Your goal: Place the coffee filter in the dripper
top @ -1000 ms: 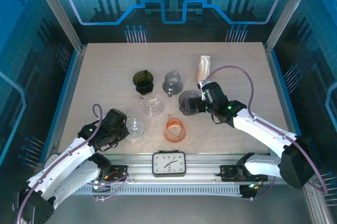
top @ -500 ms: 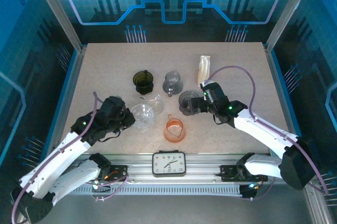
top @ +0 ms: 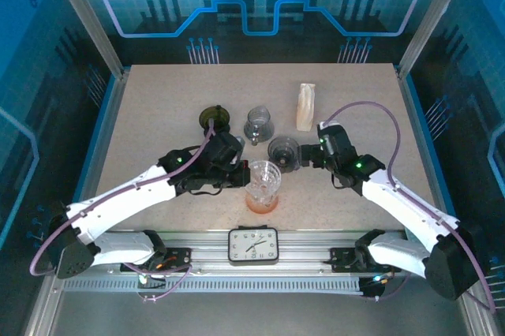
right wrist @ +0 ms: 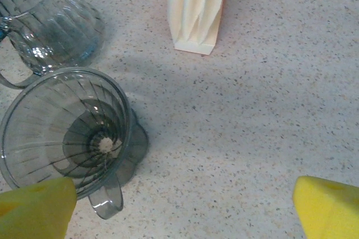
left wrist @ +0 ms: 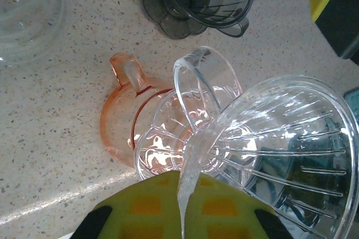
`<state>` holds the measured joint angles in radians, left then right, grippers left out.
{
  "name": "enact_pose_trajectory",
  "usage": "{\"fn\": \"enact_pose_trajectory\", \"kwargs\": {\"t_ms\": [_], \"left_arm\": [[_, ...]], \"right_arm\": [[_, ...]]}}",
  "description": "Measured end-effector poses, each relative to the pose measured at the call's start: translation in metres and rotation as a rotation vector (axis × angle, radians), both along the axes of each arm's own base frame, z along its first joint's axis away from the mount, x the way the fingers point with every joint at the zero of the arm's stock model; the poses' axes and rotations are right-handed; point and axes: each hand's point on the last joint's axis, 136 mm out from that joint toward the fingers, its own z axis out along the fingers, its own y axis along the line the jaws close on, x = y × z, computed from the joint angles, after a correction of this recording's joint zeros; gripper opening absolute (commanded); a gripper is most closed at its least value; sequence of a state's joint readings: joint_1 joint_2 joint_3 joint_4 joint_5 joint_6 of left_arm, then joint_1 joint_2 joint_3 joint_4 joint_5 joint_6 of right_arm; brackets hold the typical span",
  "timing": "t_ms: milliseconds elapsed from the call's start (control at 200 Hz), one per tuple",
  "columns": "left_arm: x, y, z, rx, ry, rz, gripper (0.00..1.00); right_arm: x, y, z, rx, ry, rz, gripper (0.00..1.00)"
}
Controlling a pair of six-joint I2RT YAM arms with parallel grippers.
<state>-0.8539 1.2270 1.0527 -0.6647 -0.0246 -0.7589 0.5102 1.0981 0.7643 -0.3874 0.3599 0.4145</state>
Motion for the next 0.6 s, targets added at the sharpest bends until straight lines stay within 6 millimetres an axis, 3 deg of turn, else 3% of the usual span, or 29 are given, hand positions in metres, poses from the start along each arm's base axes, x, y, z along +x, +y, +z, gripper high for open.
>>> {"fn": "enact_pose_trajectory", "kwargs": {"t_ms": [600], "left_arm": [[0.005,0.003,-0.016,0.088,-0.017,-0.024,0.00]], "right_arm": [[0.000,-0.003,0.000,0.001,0.003,-0.010,1.00]]}}
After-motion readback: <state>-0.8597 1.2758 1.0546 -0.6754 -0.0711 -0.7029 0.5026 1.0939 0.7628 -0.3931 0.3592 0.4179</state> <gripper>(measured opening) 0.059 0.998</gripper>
